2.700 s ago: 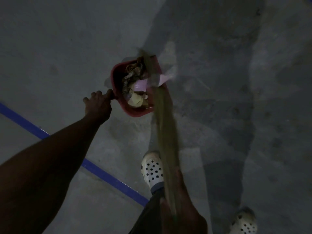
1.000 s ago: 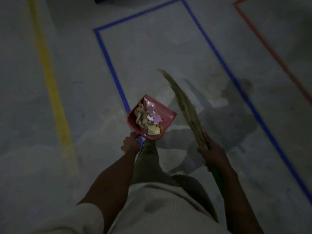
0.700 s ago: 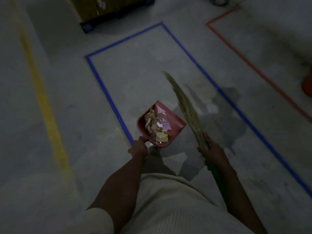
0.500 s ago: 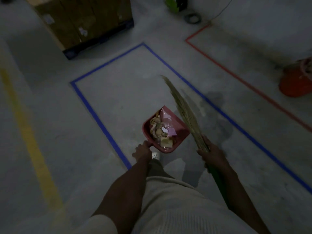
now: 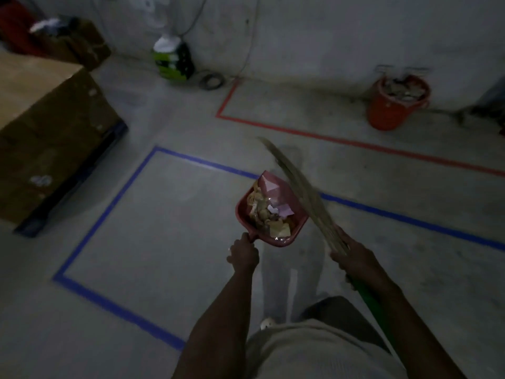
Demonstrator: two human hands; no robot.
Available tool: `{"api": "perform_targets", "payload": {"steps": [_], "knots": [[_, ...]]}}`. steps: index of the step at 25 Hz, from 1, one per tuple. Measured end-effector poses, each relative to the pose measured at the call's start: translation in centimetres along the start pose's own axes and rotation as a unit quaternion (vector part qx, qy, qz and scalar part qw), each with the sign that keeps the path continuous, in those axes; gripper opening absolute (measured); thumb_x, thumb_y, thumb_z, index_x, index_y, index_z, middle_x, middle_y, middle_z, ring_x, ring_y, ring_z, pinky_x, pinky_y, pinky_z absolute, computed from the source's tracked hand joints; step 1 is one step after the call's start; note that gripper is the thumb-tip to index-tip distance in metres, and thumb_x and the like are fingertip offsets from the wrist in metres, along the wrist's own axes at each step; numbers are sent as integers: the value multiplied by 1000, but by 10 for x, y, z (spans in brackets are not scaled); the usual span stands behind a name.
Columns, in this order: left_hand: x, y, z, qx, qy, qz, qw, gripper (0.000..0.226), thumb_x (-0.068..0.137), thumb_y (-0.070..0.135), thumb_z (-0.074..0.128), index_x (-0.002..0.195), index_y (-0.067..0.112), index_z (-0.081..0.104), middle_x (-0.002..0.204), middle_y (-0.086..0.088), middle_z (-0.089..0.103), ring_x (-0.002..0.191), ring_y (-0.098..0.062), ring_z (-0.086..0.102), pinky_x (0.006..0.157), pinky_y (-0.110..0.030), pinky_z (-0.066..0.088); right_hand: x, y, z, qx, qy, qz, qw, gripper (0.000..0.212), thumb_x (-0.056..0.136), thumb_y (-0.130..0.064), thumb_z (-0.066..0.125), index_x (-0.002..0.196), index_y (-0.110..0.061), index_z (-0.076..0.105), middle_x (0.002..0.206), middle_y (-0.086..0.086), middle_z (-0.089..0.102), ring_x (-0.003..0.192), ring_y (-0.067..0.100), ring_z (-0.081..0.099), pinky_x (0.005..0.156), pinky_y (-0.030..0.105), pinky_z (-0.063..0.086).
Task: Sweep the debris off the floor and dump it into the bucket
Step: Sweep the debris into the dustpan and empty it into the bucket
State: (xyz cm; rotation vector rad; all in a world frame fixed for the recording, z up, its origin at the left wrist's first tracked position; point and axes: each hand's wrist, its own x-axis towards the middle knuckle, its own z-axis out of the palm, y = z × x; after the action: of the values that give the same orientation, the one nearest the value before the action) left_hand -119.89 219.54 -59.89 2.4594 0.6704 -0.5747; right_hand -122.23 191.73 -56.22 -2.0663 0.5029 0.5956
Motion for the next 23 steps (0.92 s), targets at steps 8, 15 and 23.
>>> {"api": "perform_targets", "payload": {"steps": [8, 15, 23], "knots": [[123, 204, 10, 24, -20, 102, 994, 30, 97, 15, 45, 124, 23, 55, 123, -10, 59, 119, -33, 54, 99, -52, 44, 151, -27, -112, 122, 92, 45, 987, 73, 87, -33, 72, 143, -62, 35, 84, 15, 69, 45, 20, 61, 44, 32, 50], [204, 401, 17, -2, -18, 165, 986, 31, 94, 14, 48, 123, 20, 57, 120, -10, 64, 114, -32, 59, 88, -42, 49, 274, -95, -252, 161, 153, 7, 975, 75, 90, -31, 70, 146, -63, 30, 91, 10, 71, 55, 28, 67, 44, 34, 53], [313, 567, 38, 24, -67, 195, 978, 33, 94, 12, 48, 123, 21, 61, 121, -10, 65, 114, -31, 60, 92, -38, 51, 397, -108, -326, 171, 191, 38, 966, 76, 93, -27, 72, 153, -49, 31, 110, 8, 71, 68, 22, 68, 57, 34, 57]]}}
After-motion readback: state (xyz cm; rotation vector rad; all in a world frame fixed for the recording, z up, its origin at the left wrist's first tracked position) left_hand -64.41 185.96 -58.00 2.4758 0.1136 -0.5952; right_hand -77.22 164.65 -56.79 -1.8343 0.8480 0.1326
